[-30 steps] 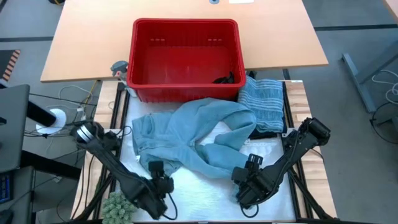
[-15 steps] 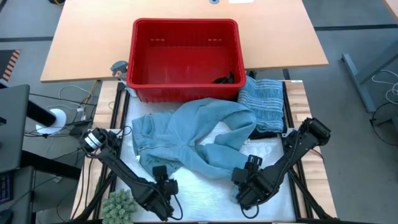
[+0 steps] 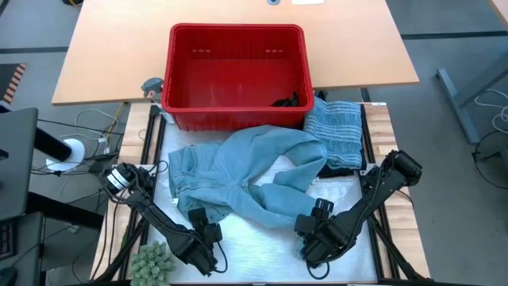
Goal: Fold Laundry from Bin
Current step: Fold the light blue pants
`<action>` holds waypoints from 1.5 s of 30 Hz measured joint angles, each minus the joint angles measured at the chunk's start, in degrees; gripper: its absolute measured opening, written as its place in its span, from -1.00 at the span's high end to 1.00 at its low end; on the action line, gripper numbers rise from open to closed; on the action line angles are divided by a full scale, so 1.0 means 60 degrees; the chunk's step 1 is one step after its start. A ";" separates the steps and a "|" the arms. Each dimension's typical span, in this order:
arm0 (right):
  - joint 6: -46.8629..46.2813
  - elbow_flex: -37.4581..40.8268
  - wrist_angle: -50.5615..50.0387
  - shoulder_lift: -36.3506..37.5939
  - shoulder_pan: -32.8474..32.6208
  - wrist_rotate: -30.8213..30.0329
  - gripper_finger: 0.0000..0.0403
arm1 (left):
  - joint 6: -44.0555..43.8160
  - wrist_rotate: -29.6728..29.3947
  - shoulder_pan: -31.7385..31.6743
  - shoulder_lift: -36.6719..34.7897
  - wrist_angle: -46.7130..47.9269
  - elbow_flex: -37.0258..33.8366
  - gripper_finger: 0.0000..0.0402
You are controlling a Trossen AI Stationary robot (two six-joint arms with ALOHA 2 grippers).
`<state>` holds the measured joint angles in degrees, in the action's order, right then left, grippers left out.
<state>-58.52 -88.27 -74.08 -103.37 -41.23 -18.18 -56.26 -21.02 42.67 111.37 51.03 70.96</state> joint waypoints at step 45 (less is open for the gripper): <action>-0.2549 -0.0788 -0.1476 0.0222 0.0218 0.0746 -0.38 | -0.2448 0.2946 0.2869 -0.4479 0.6501 0.3525 0.98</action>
<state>-73.81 -93.00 -82.94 -102.04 -39.93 -13.71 -70.95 -3.35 59.88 84.50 90.03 92.11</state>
